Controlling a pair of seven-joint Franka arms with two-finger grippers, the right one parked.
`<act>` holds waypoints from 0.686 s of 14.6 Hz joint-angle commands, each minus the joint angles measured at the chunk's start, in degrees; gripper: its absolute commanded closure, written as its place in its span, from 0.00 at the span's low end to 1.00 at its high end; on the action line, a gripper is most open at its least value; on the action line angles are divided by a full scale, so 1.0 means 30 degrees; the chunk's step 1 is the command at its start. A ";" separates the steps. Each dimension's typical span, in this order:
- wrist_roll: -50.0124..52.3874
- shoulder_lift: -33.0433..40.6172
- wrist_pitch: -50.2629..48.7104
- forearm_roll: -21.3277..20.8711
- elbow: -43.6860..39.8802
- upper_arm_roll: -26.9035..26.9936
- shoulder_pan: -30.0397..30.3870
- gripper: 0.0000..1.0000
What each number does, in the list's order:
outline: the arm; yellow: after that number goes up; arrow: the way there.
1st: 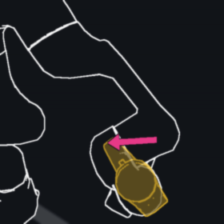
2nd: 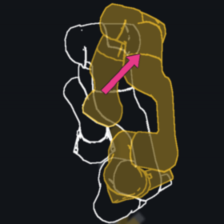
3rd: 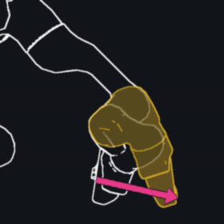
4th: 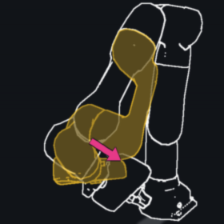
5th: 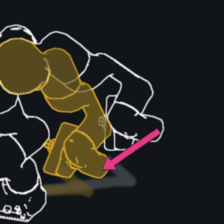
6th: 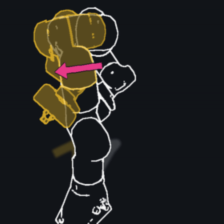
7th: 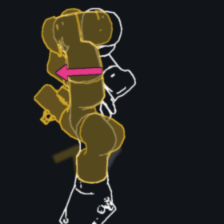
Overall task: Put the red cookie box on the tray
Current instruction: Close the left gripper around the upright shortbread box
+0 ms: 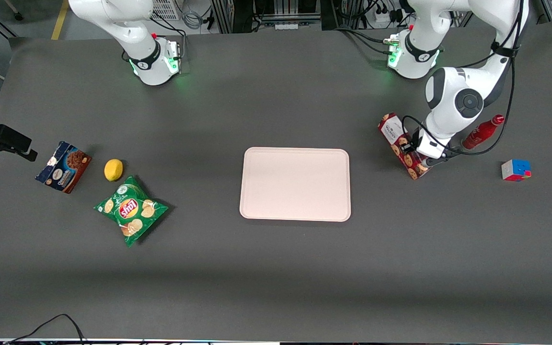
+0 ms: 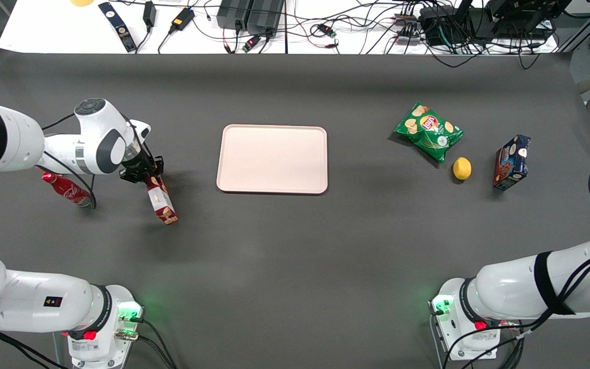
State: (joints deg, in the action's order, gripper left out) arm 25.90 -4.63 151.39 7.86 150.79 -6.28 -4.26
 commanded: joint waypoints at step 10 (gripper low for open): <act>0.0040 0.0487 -1.0901 -0.0742 -0.9328 0.0071 -0.0308 0.96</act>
State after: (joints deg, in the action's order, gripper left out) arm 25.96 -4.51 128.18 7.67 130.53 -6.72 -4.73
